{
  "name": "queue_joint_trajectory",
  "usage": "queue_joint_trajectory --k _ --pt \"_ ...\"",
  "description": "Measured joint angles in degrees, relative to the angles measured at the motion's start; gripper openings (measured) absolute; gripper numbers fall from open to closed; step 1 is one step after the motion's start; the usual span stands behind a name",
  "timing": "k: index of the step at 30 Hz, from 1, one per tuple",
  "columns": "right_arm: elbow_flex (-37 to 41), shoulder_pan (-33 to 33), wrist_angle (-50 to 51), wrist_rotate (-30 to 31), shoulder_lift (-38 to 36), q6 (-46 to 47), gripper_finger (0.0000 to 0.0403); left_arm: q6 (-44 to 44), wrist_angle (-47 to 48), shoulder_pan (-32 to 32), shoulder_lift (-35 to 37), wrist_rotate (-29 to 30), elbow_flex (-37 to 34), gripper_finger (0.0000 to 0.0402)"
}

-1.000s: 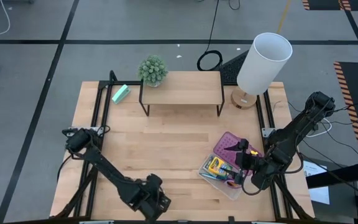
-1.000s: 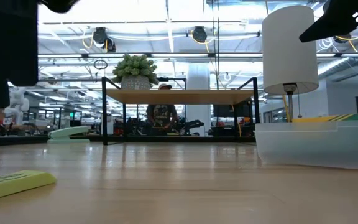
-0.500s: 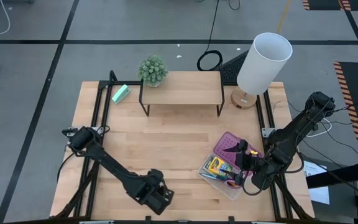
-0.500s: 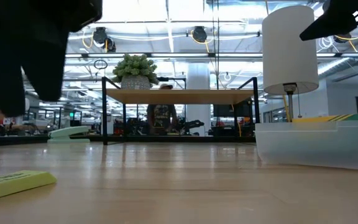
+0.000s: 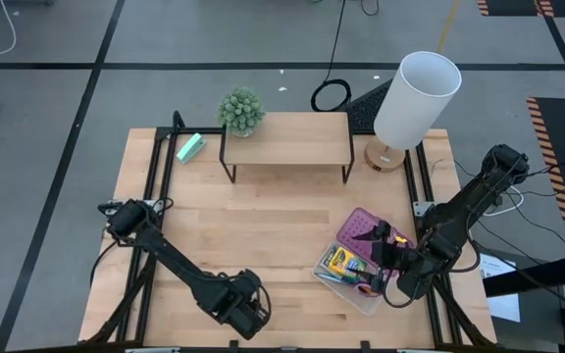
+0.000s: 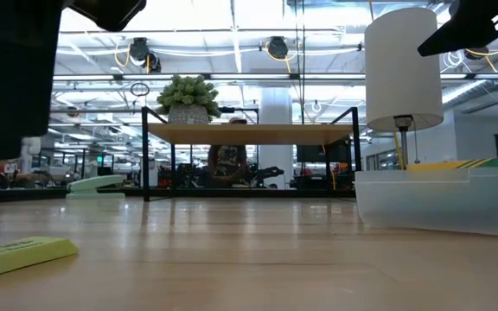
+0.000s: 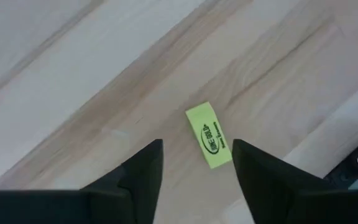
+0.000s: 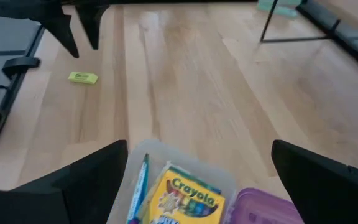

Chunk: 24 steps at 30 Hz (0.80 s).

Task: Pack school essentials
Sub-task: Put the yellow eraser into the purple supply box

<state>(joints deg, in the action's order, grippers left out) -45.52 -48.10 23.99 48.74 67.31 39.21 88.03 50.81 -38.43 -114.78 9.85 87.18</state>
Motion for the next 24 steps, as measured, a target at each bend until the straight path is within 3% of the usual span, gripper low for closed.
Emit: queue_joint_trajectory --k 7,12,17,24 --pt "0.00 0.07 -0.22 -0.82 0.00 -0.46 0.0392 6.51 -0.44 -0.17 -0.44 1.57 -0.02 0.0301" --pt "0.00 0.09 -0.28 -0.82 0.00 -0.97 0.0392 10.08 -6.16 -0.48 -1.07 1.33 -0.07 0.0352" --pt "0.00 0.09 -0.26 -0.82 -0.02 -1.27 0.0392 10.28 -7.41 -0.64 -4.01 0.54 -0.08 0.0355" --pt "0.00 0.09 -0.24 -0.83 0.00 -1.34 0.0392 12.65 -6.25 -0.60 -6.08 -0.74 0.01 0.0313"
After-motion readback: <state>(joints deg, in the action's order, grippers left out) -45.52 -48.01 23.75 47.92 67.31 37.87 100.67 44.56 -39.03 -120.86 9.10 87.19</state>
